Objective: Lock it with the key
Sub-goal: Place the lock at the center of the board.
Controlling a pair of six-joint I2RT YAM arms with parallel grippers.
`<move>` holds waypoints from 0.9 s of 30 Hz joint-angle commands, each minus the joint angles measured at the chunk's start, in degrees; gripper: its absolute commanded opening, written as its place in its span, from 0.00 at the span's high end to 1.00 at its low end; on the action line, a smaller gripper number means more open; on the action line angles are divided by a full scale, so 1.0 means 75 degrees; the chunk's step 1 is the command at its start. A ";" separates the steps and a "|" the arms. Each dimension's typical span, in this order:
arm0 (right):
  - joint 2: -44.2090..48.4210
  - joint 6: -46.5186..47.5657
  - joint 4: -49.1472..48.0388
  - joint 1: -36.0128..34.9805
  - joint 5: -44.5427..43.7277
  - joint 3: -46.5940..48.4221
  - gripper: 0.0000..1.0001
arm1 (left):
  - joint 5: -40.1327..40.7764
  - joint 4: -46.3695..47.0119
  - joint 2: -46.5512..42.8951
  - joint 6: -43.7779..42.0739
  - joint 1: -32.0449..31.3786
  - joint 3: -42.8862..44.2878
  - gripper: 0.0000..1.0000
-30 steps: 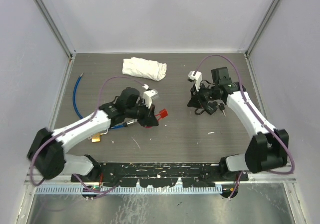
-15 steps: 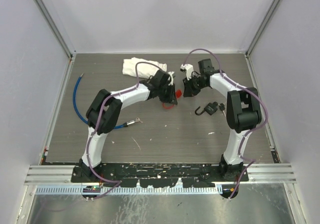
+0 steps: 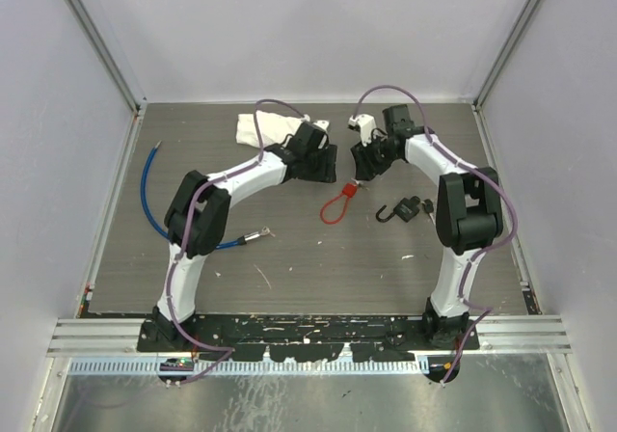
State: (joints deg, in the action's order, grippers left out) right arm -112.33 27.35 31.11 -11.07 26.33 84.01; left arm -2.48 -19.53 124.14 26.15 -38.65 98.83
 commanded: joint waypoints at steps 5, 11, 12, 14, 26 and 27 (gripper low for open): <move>0.2693 0.0428 0.0071 0.0198 0.1060 -0.0634 0.48 | 0.0785 0.1876 -0.3349 -0.0820 0.0420 -0.2583 0.40; 0.4852 0.0710 -0.0326 0.0315 0.2570 -0.2191 0.45 | 0.0079 0.3780 -0.5938 -0.0388 0.0752 -0.5381 0.02; 0.5146 0.0715 -0.0470 0.0326 0.2843 -0.2458 0.43 | -0.0230 0.3913 -0.6303 -0.0337 0.0796 -0.5742 0.01; 0.5759 0.0632 -0.0828 0.0328 0.3398 -0.3046 0.40 | -0.0717 0.3880 -0.6920 -0.0171 0.0850 -0.6283 0.02; 0.6420 0.0949 -0.1562 0.1025 0.4802 -0.4599 0.35 | 0.0059 0.2651 -0.9592 0.1256 0.0868 -0.8559 0.01; 0.6434 0.1052 -0.1505 0.1080 0.4696 -0.4661 0.35 | 0.0136 0.2651 -0.9680 0.1468 0.0877 -0.8707 0.01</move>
State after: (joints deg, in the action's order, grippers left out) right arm -66.08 32.25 23.16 -3.97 59.59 50.13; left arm -5.30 -0.03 55.24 31.20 -32.27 36.47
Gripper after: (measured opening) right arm 0.646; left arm 0.987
